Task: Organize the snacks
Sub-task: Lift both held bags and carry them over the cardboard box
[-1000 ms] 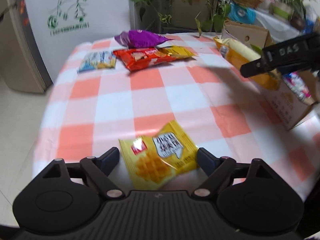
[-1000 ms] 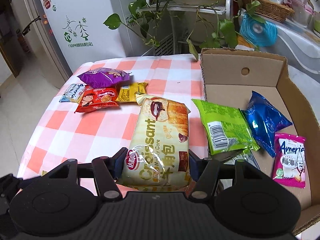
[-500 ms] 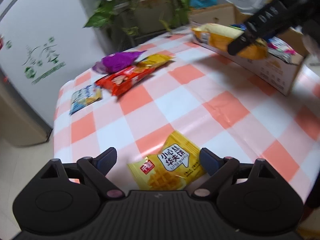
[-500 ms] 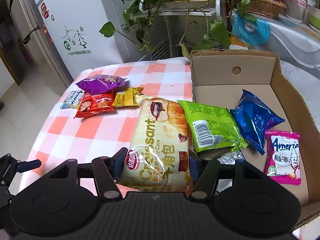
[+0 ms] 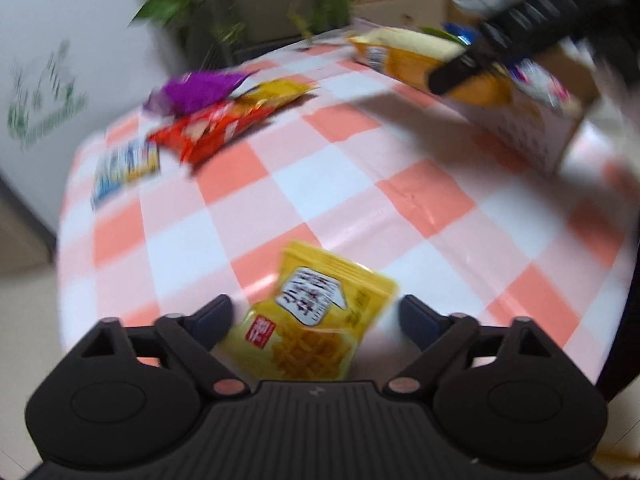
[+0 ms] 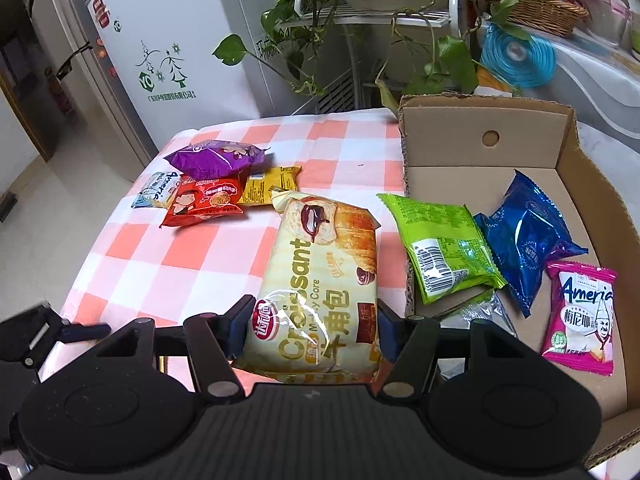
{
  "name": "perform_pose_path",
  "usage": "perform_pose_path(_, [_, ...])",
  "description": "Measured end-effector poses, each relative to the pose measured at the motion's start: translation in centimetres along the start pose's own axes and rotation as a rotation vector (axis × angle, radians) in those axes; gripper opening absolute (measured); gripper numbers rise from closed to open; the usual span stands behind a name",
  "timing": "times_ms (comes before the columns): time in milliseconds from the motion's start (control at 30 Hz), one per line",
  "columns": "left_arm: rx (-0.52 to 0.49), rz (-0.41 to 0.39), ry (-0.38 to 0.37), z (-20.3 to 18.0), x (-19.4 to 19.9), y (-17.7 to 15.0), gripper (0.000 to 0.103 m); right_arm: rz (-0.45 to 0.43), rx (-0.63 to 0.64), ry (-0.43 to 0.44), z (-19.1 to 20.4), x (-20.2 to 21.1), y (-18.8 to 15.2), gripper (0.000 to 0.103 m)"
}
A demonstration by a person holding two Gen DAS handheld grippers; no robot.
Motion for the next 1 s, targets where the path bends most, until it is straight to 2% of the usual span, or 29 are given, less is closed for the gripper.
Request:
perform_pose_path(67, [0.052, -0.013, -0.016, -0.2, 0.2, -0.1, 0.071, 0.000, 0.002, 0.008, 0.1, 0.0, 0.0, 0.068])
perform_pose_path(167, [0.063, -0.021, -0.012, -1.1, 0.5, 0.1, 0.056, -0.003, 0.007, 0.007, 0.1, 0.1, 0.1, 0.068])
perform_pose_path(400, [0.127, -0.044, 0.041, -2.4, 0.7, 0.2, 0.055, -0.021, 0.004, 0.017, 0.0, 0.6, 0.3, 0.068])
perform_pose_path(533, [0.177, -0.068, 0.041, -2.3, 1.5, 0.7, 0.054, -0.022, 0.004, 0.026, 0.0, 0.7, 0.4, 0.068])
perform_pose_path(733, [0.272, -0.108, 0.053, -1.7, 2.7, 2.0, 0.054, -0.034, 0.028, 0.052, 0.4, 1.1, 0.5, 0.068])
perform_pose_path(1000, [0.319, -0.186, 0.058, -2.1, 4.5, 5.2, 0.054, -0.069, 0.043, 0.056, 0.2, 2.1, 1.2, 0.068])
Point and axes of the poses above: each gripper's, at about its wrist camera, not at the fingertips, and x roughly against the way its jaws point, z to its left, y to its top, the point moved 5 cm from there along -x, roughly the way its jaws point
